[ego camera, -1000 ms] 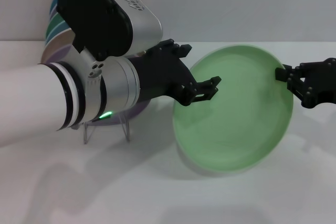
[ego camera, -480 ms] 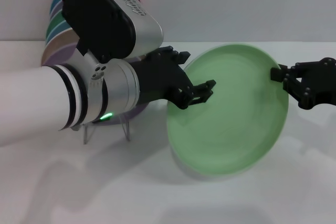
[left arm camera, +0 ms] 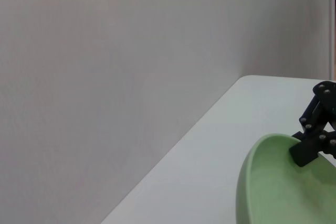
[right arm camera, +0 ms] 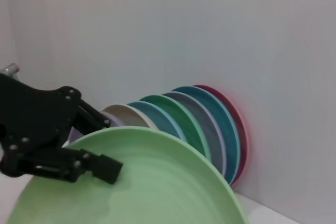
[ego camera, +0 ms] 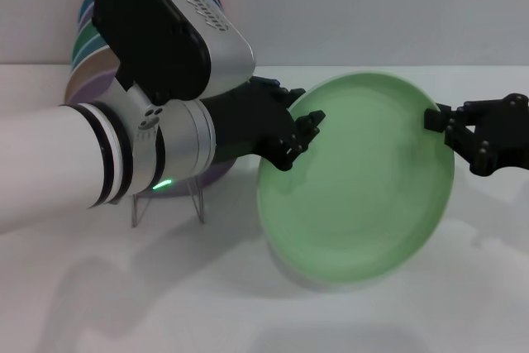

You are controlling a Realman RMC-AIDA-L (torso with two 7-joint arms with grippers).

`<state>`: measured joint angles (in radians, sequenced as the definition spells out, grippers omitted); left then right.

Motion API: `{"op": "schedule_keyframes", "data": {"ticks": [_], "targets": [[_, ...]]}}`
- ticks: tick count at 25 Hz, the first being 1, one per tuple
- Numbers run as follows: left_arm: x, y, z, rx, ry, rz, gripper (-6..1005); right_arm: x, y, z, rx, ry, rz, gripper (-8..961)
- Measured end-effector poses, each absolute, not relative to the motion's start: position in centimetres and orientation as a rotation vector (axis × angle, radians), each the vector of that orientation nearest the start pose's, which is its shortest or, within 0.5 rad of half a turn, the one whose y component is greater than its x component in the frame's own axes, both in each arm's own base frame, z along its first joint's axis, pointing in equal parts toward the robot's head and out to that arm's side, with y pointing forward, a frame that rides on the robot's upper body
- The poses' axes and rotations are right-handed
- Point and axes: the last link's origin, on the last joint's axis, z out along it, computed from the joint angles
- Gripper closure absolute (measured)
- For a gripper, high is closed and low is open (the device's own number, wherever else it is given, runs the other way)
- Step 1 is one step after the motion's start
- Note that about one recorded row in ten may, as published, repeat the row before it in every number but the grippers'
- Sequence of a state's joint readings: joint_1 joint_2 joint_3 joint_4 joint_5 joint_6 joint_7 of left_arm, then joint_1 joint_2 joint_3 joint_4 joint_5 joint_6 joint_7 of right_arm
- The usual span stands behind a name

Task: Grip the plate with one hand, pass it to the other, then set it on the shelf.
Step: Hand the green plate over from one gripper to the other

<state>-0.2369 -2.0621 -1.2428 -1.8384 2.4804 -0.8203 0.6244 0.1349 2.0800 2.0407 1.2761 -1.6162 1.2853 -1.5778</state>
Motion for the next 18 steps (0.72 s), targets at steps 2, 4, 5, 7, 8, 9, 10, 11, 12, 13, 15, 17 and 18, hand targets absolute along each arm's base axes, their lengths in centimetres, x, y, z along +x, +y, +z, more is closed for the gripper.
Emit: {"op": "schedule_keyframes", "data": {"ticks": [2,4,5,7,8,9,10,11,12,13,15,17,18], "targets": [[-7.7,30.8,-2.4,-2.473,-0.178,-0.262,657,24.6,30.9,6.3,-2.422,0.457,0.649,932],[-7.7,30.9,-2.1,-2.440,-0.154,-0.293,734,24.6,30.7,6.0,-2.433,0.466,0.658,932],[-7.7,30.9,-2.1,-2.440,-0.154,-0.293,773,24.7,30.7,6.0,-2.436,0.472,0.664,932],[-7.6,30.9,-2.1,-2.428,-0.132,-0.303,850,24.8,30.6,5.8,-2.439,0.486,0.679,932],[-7.6,30.9,-2.1,-2.425,-0.125,-0.307,860,24.8,30.5,5.7,-2.443,0.493,0.688,932],[-7.5,30.8,-2.2,-2.426,-0.117,-0.309,869,24.8,30.4,5.6,-2.448,0.507,0.717,932],[-7.4,30.8,-2.2,-2.427,-0.110,-0.311,879,24.8,30.4,5.6,-2.448,0.507,0.717,932],[-7.3,30.7,-2.3,-2.430,-0.102,-0.312,888,24.8,30.4,5.5,-2.445,0.516,0.737,932],[-7.2,30.7,-2.4,-2.431,-0.097,-0.313,898,24.9,30.3,5.5,-2.439,0.524,0.756,932],[-7.1,30.6,-2.4,-2.432,-0.090,-0.313,907,25.0,30.2,5.6,-2.428,0.532,0.780,932],[-7.0,30.6,-2.4,-2.424,-0.078,-0.319,926,25.4,29.9,6.1,-2.388,0.555,0.836,867],[-7.0,30.6,-2.1,-2.398,-0.054,-0.335,945,26.2,29.4,7.1,-2.325,0.593,0.904,802],[-7.0,30.6,-1.9,-2.377,-0.035,-0.347,955,26.8,29.0,7.8,-2.275,0.620,0.962,770]]}}
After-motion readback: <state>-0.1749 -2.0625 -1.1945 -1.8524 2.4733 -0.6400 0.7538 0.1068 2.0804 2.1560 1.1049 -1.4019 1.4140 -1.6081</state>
